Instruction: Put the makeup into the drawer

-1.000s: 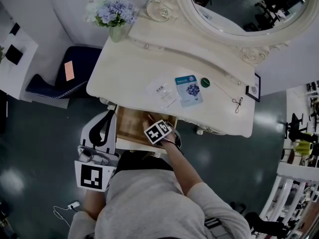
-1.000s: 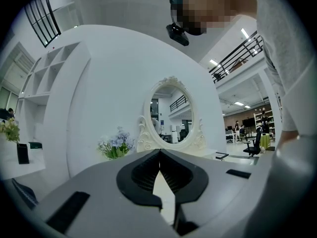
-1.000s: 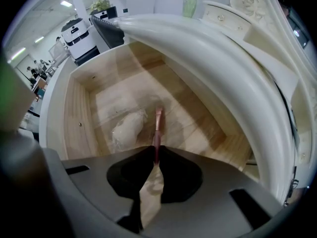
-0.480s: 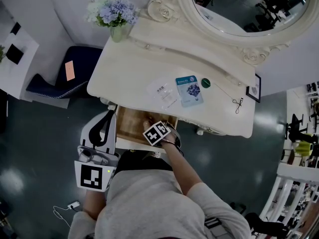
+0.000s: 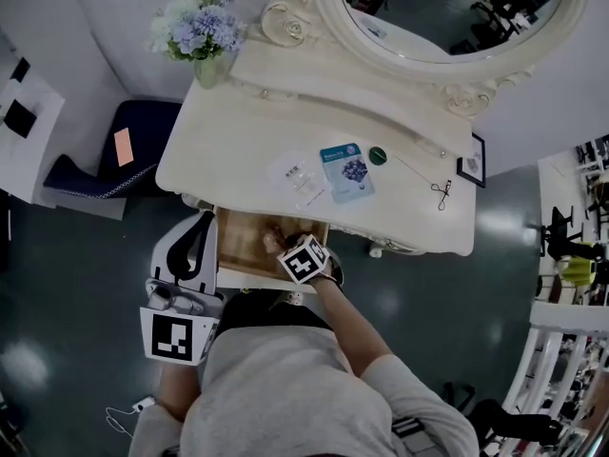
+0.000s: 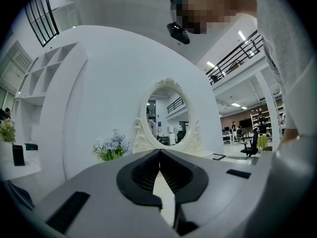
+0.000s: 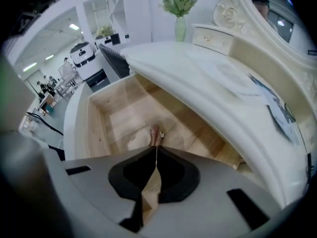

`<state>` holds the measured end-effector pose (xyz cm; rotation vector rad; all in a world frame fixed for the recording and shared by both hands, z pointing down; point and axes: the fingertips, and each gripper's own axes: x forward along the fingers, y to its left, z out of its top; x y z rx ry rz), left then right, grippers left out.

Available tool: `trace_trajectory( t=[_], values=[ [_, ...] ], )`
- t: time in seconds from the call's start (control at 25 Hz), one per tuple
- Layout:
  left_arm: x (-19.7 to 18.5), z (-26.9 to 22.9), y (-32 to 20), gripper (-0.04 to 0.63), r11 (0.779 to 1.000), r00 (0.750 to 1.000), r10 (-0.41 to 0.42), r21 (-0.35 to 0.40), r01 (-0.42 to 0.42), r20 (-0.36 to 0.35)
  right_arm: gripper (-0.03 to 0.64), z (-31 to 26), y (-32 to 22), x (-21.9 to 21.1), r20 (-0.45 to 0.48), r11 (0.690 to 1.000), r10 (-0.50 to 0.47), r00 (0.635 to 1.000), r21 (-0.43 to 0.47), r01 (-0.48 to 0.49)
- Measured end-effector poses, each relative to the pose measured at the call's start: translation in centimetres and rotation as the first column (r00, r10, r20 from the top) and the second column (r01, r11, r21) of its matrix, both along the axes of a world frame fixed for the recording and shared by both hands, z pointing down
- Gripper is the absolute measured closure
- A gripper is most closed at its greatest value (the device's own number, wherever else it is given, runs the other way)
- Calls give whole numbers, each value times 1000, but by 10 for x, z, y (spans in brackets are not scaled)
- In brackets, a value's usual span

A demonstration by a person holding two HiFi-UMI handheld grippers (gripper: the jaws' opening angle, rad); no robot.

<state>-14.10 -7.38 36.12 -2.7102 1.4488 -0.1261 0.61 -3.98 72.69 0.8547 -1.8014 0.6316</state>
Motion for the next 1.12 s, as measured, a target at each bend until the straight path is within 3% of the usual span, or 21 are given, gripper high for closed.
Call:
trace_trajectory(
  t=[0.2,0.48,1.12],
  values=[
    [12,-3,2,581,1000,1000,26,12,-26,2,594,-32,1,-3,160,994,68,985,76,-81],
    [31,-8,5,581,997,997,72,24,-72,2,592,-77,-5,11,299,951,119,947,239,-195],
    [69,-18,16,581,989,989,145,35,-145,8,592,-177,0,47,490,825,136,861,425,-373]
  ],
)
